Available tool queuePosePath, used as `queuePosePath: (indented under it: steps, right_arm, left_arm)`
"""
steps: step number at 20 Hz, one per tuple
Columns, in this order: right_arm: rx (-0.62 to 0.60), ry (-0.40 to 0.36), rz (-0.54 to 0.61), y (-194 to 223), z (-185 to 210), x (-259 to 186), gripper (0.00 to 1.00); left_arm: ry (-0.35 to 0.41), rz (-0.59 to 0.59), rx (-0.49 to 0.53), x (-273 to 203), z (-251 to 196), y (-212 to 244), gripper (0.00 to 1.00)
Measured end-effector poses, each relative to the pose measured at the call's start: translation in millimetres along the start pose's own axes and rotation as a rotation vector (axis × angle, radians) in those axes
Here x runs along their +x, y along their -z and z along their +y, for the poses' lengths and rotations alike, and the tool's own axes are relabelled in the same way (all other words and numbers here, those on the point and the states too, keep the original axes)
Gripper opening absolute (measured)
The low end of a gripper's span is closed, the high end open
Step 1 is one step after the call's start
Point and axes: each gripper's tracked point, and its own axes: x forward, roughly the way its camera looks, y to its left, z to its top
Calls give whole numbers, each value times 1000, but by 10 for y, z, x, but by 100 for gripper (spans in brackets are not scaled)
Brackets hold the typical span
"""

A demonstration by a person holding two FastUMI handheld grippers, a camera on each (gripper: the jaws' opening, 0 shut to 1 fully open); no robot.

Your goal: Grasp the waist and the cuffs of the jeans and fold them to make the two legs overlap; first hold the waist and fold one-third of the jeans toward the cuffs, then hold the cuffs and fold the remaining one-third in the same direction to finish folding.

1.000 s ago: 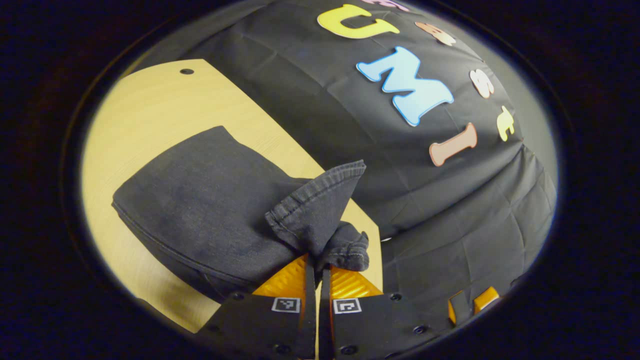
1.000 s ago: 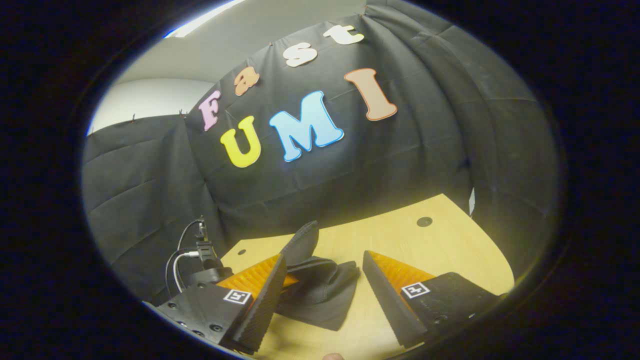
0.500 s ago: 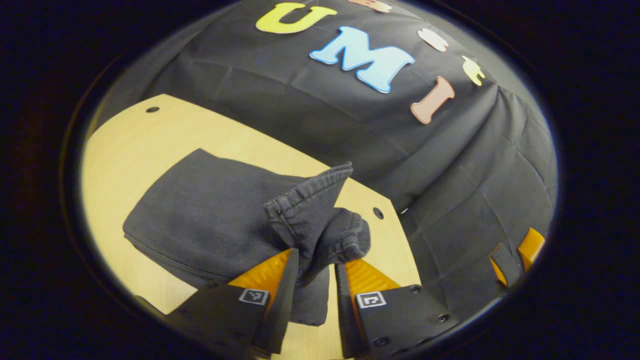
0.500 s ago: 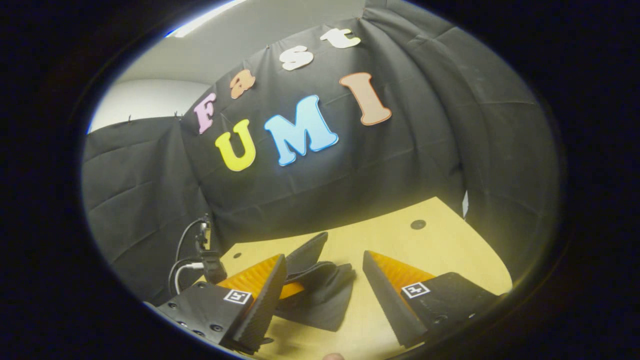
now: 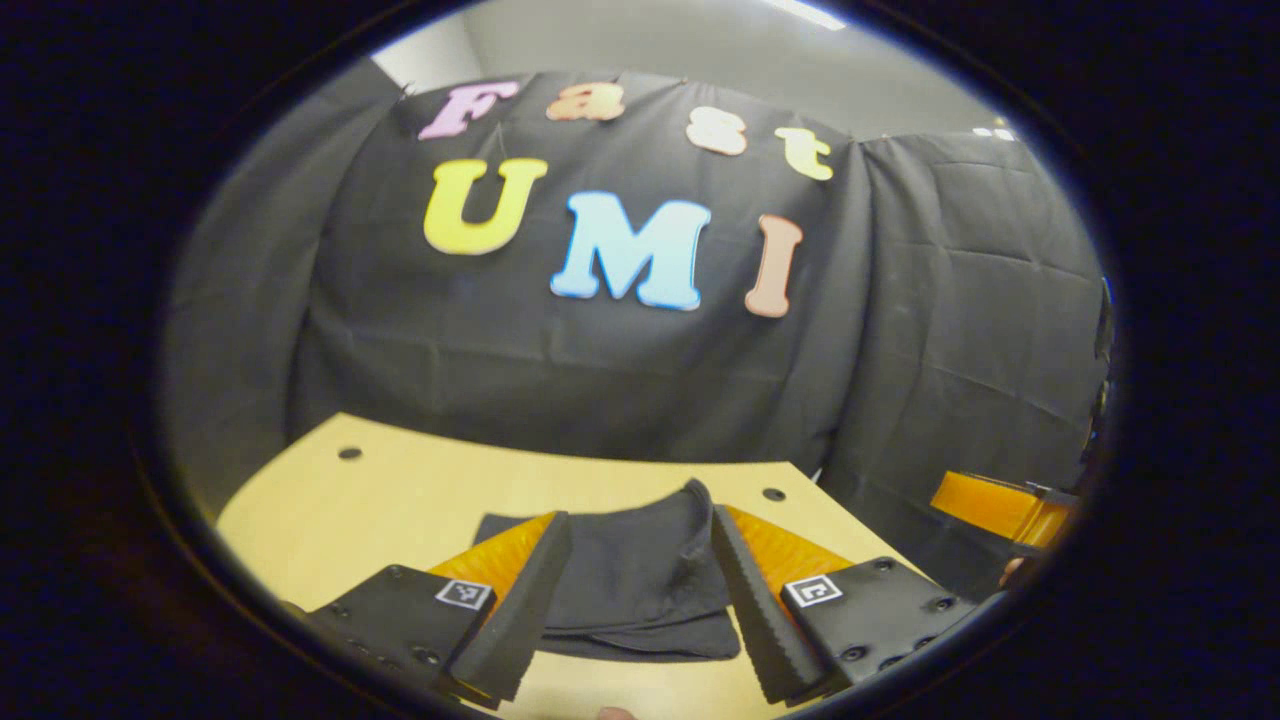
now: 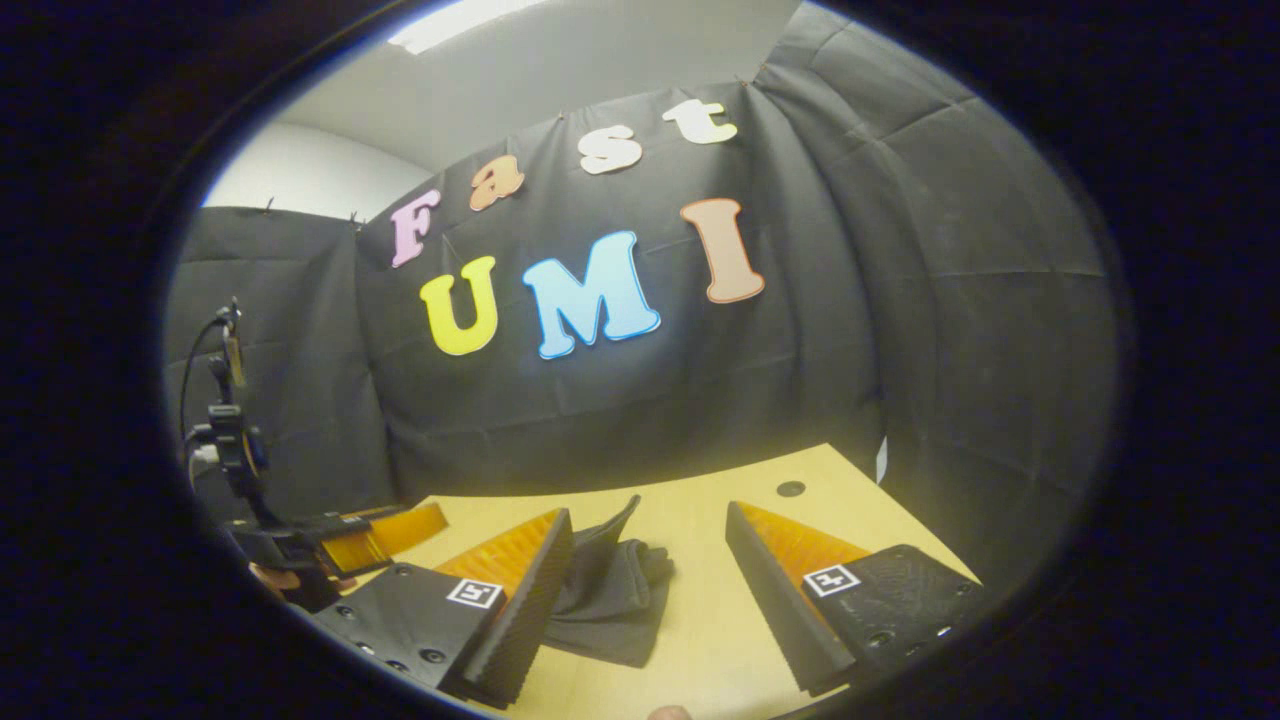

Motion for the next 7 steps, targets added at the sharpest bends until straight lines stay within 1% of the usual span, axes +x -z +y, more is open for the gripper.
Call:
queuePosePath:
  steps: [2, 4, 7]
  right_arm:
    - [-8, 13, -3, 29, 17, -38, 93]
    - [-10, 22, -2, 69, 44, -69, 93]
    - [-38, 39, -13, 79, 57, -148, 93]
  left_arm:
    - [-10, -27, 26, -189, 21, -79, 92]
    - [-9, -40, 13, -351, 48, -142, 91]
    - [-23, -51, -6, -429, 192, -156, 91]
